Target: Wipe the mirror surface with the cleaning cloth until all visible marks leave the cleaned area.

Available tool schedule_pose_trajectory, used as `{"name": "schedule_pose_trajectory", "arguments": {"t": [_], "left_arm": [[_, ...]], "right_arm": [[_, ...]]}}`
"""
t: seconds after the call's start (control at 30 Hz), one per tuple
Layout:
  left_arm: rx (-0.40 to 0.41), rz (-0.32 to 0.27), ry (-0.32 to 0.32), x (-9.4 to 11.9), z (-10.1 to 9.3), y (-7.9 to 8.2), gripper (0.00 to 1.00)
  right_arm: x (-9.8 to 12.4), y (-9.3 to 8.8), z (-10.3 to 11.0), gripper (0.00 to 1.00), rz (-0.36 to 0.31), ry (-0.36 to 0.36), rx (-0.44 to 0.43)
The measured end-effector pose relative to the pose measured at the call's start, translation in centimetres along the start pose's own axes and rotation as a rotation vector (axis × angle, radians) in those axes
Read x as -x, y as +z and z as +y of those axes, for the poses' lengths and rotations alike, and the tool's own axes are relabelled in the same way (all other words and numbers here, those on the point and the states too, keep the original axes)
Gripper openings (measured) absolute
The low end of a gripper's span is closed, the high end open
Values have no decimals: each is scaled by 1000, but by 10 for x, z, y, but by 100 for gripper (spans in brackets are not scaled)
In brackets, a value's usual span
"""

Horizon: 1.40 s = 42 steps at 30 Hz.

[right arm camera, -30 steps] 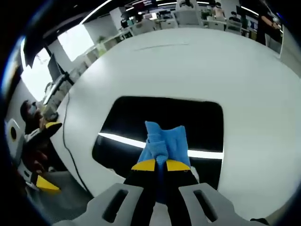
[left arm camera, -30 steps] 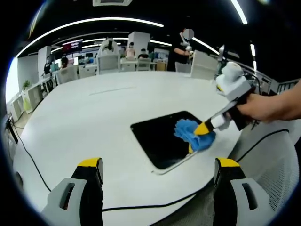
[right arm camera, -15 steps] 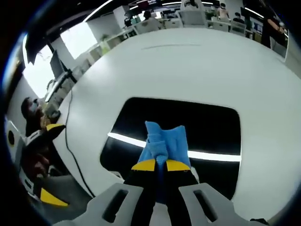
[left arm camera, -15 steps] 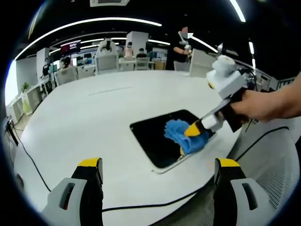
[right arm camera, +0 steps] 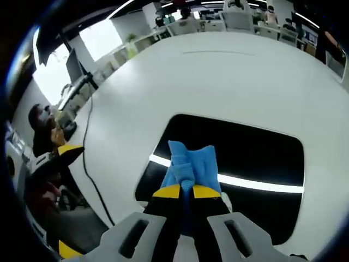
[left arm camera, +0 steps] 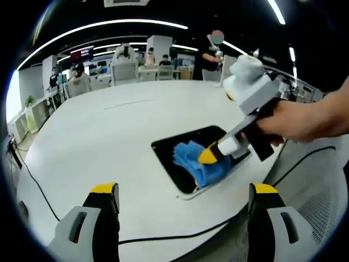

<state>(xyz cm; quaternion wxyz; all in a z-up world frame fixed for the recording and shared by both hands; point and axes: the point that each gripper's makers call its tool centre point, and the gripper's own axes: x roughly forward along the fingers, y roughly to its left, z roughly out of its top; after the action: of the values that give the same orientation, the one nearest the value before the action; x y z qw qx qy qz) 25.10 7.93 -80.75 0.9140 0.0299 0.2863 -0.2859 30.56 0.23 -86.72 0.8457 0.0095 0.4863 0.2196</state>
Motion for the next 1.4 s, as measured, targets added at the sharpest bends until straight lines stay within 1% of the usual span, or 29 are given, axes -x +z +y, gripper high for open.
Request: {"name": "schedule_pose_trajectory", "arguments": {"t": [0.07, 0.3, 0.4, 0.57, 0.6, 0.63, 0.67, 0.7, 0.77, 0.83, 1.07, 1.17, 1.4], "left_arm": [[2, -1, 2, 0, 0, 0, 99], [6, -3, 5, 1, 1, 0, 99], [9, -5, 7, 2, 1, 0, 99], [11, -6, 6, 2, 1, 1, 99], [11, -6, 6, 2, 1, 1, 99], [11, -6, 7, 2, 2, 1, 99], [12, -7, 7, 2, 2, 1, 99], [14, -9, 8, 2, 2, 1, 99], [17, -10, 8, 2, 2, 2, 99], [17, -11, 8, 1, 2, 2, 99], [16, -6, 4, 1, 1, 1, 99], [18, -5, 3, 0, 1, 1, 99], [19, -4, 3, 1, 1, 0, 99]], "right_arm": [[-3, 2, 5, 1, 9, 6, 18], [-10, 5, 22, 1, 20, 48, -1], [-11, 5, 27, 1, 18, 51, 12], [-11, 6, 27, 1, 0, 58, 34], [-10, 5, 28, 1, -8, 62, 67], [-10, 5, 28, 1, -12, 57, 77], [-10, 6, 28, 1, -11, 53, 59], [-10, 6, 28, 1, -11, 44, 18], [-11, 7, 27, 1, -9, 41, -12], [-11, 7, 26, 1, -11, 41, -22], [-12, 8, 31, 1, -23, 43, 18], [-13, 9, 32, 1, -25, 45, 7], [-13, 9, 32, 1, -28, 48, 11]]}}
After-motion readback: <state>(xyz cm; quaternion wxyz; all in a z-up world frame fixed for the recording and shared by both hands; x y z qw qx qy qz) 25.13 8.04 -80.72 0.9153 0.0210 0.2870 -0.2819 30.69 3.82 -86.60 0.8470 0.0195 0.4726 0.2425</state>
